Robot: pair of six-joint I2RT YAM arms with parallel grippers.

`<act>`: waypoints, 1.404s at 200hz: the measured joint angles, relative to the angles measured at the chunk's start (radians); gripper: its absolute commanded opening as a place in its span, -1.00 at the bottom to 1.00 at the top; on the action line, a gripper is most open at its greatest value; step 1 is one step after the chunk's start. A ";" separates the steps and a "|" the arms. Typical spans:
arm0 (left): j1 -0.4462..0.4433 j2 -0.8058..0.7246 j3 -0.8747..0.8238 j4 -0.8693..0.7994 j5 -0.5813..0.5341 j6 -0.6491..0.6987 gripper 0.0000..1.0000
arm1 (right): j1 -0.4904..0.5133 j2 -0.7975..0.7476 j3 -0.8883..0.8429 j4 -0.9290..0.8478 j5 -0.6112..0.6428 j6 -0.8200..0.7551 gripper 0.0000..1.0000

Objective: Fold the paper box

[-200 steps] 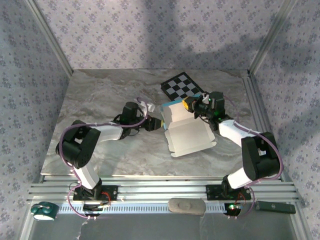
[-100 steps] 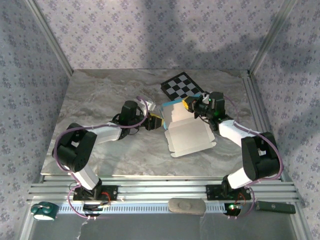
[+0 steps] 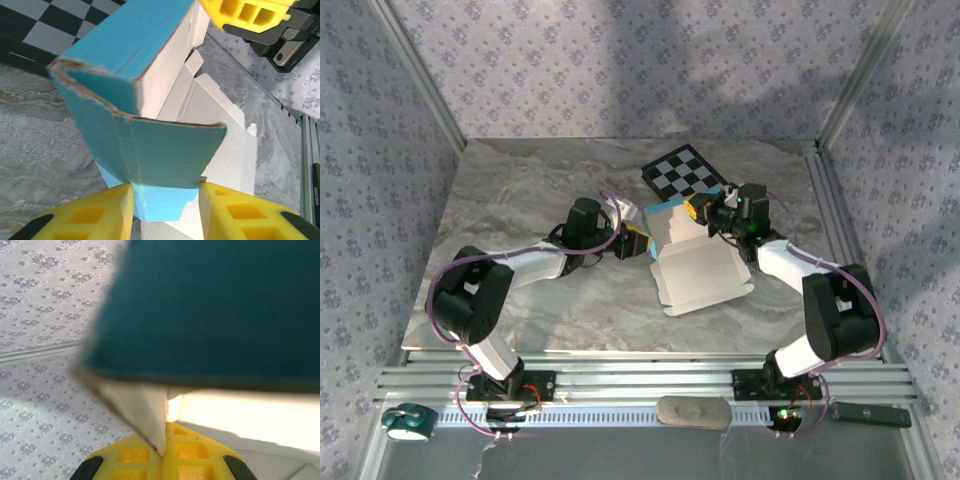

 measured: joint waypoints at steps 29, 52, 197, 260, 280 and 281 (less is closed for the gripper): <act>-0.003 0.000 0.006 -0.018 -0.018 0.010 -0.25 | 0.005 0.000 0.000 0.000 0.000 0.000 -1.00; -0.010 0.000 0.020 -0.051 -0.054 0.023 -0.26 | 0.009 0.000 0.000 0.000 0.001 0.000 -1.00; -0.064 0.000 0.052 -0.146 -0.281 0.066 -0.23 | 0.057 -0.017 -0.104 0.098 0.079 0.025 -1.00; -0.083 0.000 0.020 -0.146 -0.318 0.062 -0.22 | 0.208 -0.179 -0.191 0.014 0.323 0.071 -1.00; -0.088 0.000 0.014 -0.144 -0.335 0.061 -0.22 | 0.251 -0.193 -0.212 0.016 0.404 0.092 -1.00; -0.088 0.000 0.013 -0.144 -0.336 0.061 -0.22 | 0.254 -0.193 -0.214 0.018 0.411 0.095 -1.00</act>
